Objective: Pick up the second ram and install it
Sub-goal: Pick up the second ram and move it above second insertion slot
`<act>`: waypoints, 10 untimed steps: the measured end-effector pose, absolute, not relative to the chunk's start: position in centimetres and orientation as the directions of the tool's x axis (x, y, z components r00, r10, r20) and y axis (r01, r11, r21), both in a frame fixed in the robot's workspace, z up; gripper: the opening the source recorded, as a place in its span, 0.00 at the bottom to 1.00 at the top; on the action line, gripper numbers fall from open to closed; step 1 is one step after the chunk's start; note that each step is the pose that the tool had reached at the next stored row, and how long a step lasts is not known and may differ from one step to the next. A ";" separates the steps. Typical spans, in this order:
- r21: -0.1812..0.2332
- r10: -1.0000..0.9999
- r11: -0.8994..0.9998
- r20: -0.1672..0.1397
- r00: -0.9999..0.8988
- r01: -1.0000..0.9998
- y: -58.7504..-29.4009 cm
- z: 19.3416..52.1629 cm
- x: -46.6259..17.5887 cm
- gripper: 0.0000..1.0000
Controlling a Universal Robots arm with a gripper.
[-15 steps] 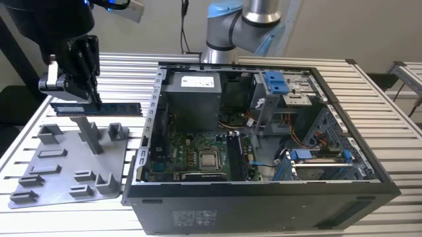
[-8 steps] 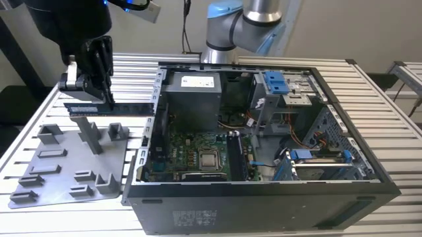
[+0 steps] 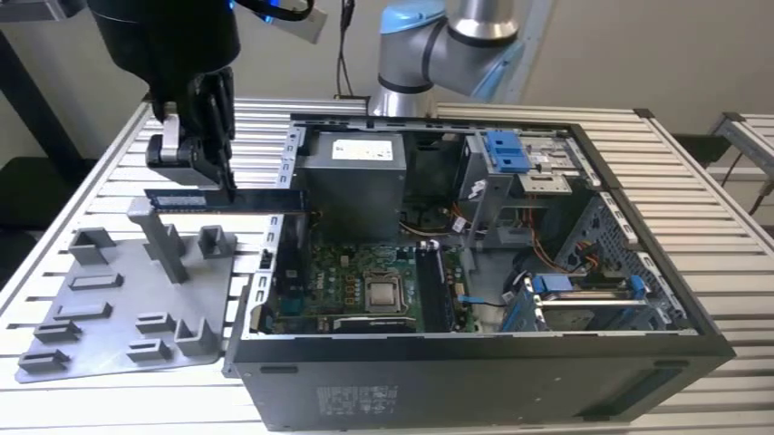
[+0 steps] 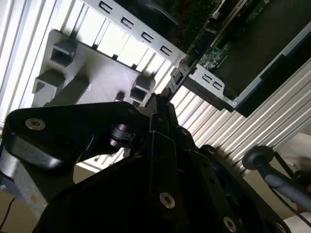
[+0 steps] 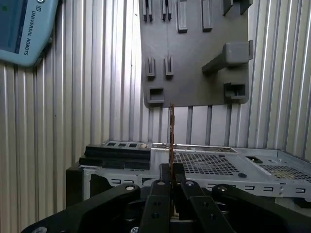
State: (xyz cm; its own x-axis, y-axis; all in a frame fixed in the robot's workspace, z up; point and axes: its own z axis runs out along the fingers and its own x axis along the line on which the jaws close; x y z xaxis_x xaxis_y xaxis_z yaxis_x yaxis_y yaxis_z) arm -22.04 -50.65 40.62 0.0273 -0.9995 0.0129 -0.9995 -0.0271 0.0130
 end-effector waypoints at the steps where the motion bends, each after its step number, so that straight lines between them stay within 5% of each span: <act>1: 0.013 -1.000 -0.027 0.013 0.027 -1.000 -50.6 40.6 -21.8 0.14; 10: 0.013 -1.000 -0.027 0.013 0.027 -1.000 -50.7 40.6 -19.8 0.14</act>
State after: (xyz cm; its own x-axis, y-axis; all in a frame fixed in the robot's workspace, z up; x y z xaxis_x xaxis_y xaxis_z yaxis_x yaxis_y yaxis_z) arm -19.84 -50.65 40.63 0.0273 -0.9995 0.0130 -0.9995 -0.0271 0.0131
